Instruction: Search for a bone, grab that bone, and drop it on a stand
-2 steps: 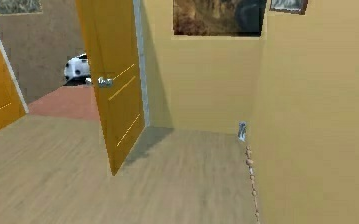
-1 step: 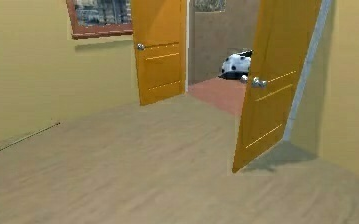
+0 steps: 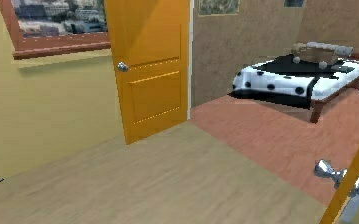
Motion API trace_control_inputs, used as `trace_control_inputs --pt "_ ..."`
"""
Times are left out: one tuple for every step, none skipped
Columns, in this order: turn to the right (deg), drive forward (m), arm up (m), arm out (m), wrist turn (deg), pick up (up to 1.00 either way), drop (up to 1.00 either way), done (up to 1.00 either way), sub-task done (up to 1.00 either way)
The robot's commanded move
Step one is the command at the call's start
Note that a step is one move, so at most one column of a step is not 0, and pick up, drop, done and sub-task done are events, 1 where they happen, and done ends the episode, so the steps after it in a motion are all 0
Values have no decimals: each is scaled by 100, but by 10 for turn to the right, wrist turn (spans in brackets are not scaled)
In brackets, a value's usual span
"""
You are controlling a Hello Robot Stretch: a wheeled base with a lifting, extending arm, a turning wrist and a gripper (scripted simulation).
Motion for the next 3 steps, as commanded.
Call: trace_control_inputs --pt "-60 0 0 0 0 0 0 0 0" --pt "0 45 0 0 0 0 0 0 0" --pt "90 0 0 0 0 0 0 0 0"
